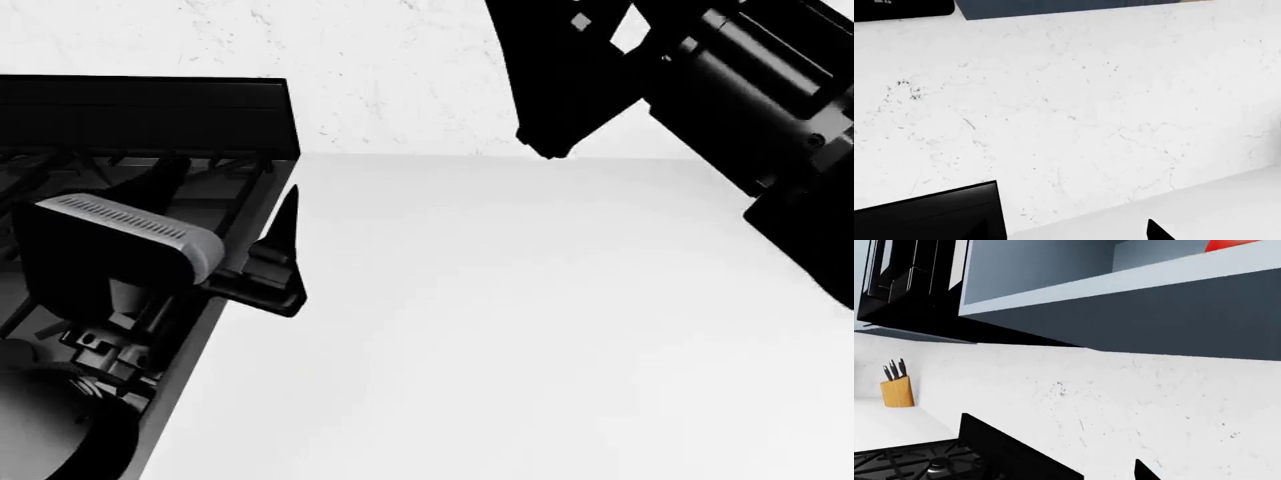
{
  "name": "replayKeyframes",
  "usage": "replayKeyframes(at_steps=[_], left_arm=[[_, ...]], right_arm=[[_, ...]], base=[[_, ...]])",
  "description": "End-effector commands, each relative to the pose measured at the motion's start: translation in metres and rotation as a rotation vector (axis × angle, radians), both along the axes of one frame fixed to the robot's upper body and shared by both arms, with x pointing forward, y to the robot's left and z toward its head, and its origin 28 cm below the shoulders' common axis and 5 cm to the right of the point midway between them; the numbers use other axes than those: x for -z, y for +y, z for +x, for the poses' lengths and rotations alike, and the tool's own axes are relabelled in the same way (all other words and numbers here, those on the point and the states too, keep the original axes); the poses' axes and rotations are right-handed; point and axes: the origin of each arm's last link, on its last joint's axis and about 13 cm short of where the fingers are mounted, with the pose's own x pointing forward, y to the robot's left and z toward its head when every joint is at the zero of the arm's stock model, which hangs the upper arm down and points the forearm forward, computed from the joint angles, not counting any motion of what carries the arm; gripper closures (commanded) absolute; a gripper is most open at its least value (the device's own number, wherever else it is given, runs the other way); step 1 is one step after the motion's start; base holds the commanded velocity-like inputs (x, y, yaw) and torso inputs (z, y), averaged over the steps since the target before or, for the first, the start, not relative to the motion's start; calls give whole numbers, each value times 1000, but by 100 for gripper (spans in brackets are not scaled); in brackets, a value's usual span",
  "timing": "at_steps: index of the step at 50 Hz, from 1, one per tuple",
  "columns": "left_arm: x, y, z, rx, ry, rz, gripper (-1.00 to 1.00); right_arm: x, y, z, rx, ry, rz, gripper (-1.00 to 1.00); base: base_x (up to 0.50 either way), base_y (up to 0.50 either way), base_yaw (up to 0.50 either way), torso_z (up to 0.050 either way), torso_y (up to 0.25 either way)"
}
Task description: Pick the tomato, kiwi from the counter and place them in the cabinet. Then close the cabinet.
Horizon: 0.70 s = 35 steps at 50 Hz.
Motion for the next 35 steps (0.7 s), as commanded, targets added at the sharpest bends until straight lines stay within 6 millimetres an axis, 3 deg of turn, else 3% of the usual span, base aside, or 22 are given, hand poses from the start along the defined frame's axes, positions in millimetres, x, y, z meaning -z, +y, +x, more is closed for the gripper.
replayKeyframes(at_steps=[1, 8, 21, 35], left_arm=[[-2, -3, -1, 2, -12, -12, -100], [-1, -3, 0, 2, -12, -17, -100], [-1, -3, 0, 3, -12, -17, -100], [4, -4, -2, -9, -15, -45, -100]], right_arm=[[26, -3, -25, 49, -1, 26, -100], [36, -4, -31, 83, 6, 52, -100], [37, -4, -30, 101, 10, 60, -100], [60, -12, -52, 180, -29, 64, -100]], base=[[0, 0, 0, 0, 0], [0, 0, 0, 0, 0], [0, 0, 0, 0, 0], [0, 0, 0, 0, 0]])
